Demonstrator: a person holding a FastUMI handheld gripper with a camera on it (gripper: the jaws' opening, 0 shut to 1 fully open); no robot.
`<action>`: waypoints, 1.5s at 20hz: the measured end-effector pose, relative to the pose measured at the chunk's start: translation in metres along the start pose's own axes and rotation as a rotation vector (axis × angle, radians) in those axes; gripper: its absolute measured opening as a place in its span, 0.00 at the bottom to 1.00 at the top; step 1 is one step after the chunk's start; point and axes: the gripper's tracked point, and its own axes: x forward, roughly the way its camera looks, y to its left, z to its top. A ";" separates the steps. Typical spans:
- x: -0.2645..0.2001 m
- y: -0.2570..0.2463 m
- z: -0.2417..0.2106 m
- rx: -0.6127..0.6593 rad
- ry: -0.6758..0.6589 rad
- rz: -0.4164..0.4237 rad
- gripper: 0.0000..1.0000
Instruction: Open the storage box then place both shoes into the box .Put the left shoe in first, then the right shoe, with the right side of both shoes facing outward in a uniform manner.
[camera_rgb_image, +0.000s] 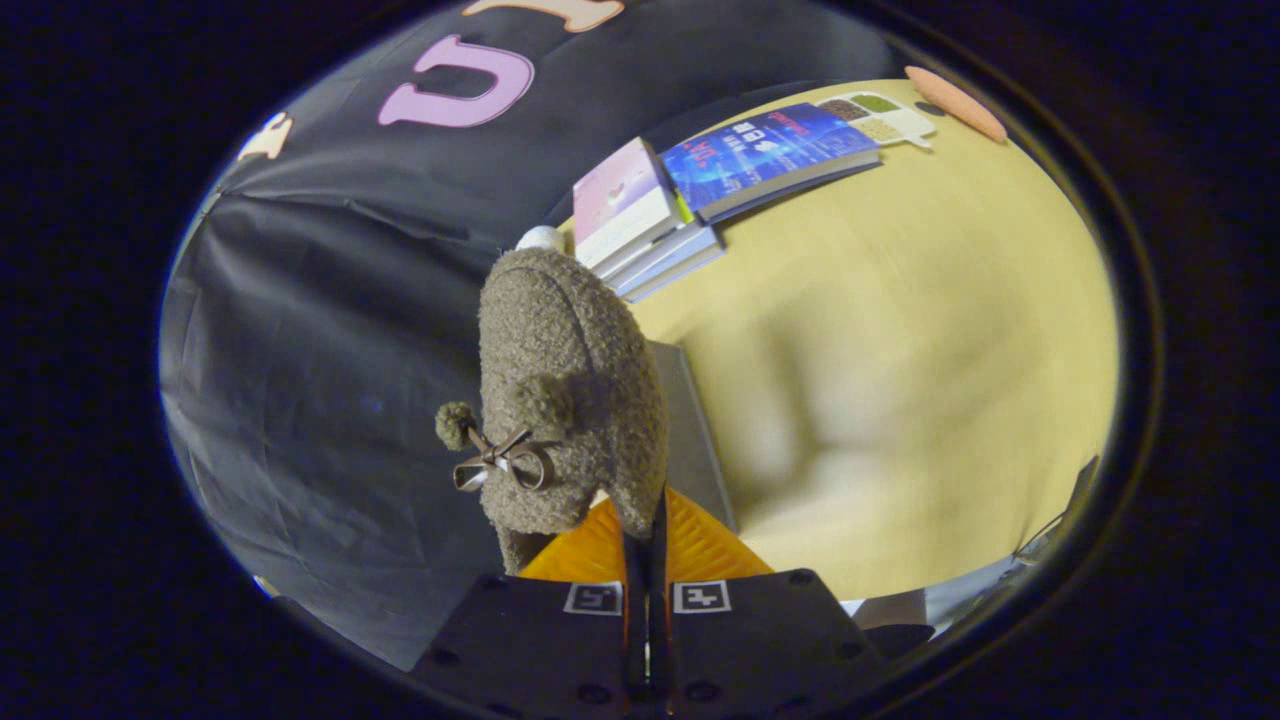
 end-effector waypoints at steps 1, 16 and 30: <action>0.004 0.010 -0.003 -0.012 0.004 0.006 0.05; 0.094 0.043 -0.032 -0.186 0.055 -0.156 0.05; 0.135 0.003 -0.029 -0.403 -0.080 -0.616 0.05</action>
